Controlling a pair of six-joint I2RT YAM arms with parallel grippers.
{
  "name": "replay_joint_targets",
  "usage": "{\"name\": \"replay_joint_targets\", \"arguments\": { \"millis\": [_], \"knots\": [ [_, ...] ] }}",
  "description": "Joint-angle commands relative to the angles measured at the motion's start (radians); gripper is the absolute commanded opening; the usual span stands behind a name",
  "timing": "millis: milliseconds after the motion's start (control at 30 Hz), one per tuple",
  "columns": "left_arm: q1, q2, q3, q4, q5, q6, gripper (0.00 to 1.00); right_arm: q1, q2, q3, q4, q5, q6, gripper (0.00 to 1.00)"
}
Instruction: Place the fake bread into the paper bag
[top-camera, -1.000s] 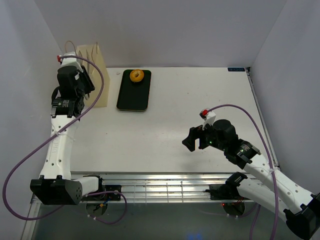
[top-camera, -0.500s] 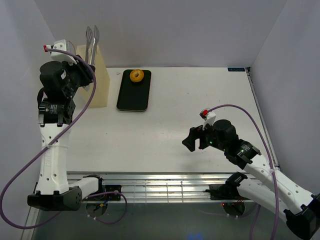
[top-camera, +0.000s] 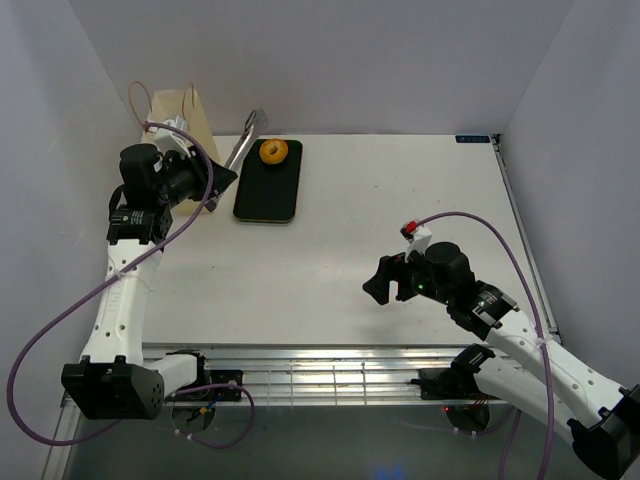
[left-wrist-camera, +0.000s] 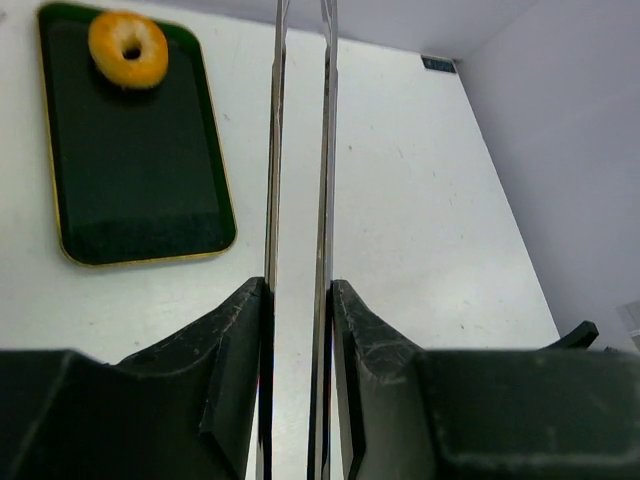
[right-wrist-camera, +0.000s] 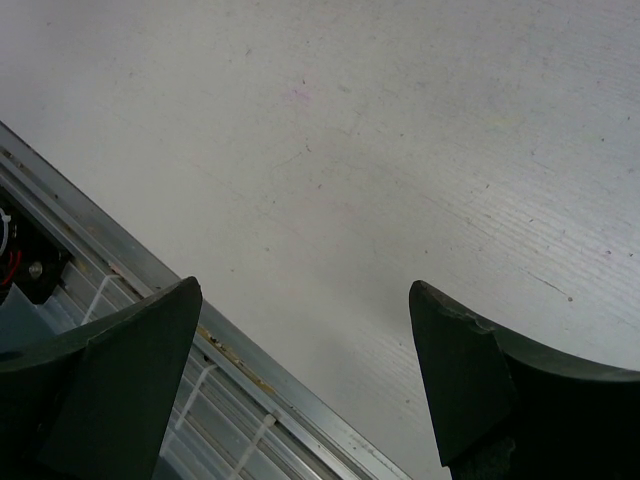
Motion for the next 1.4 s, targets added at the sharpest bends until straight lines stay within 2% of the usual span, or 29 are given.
{"name": "replay_joint_targets", "arguments": {
  "millis": [0, 233, 333, 733, 967, 1367],
  "knots": [
    [-0.001, -0.015, -0.097, 0.090, 0.084, -0.035, 0.41, -0.001, -0.017, -0.013, 0.049, -0.011, 0.028, 0.90],
    [-0.007, 0.074, -0.198, 0.121, 0.034, -0.010, 0.40, -0.003, -0.027, -0.035, 0.064, 0.004, 0.059, 0.90],
    [-0.007, 0.138, -0.221, 0.152, 0.027, -0.062, 0.40, -0.003, -0.020, -0.027, 0.064, 0.007, 0.065, 0.90],
    [0.005, 0.280, -0.380, 0.474, 0.171, -0.402, 0.39, -0.003, -0.016, 0.002, 0.055, 0.010, 0.060, 0.90],
    [0.005, 0.340, -0.479, 0.667, 0.181, -0.626, 0.39, -0.003, -0.036, 0.005, 0.043, 0.018, 0.053, 0.90],
    [0.005, 0.324, -0.635, 0.823, -0.005, -0.889, 0.41, -0.003, -0.030, 0.011, 0.044, 0.005, 0.039, 0.90]
  ]
}}
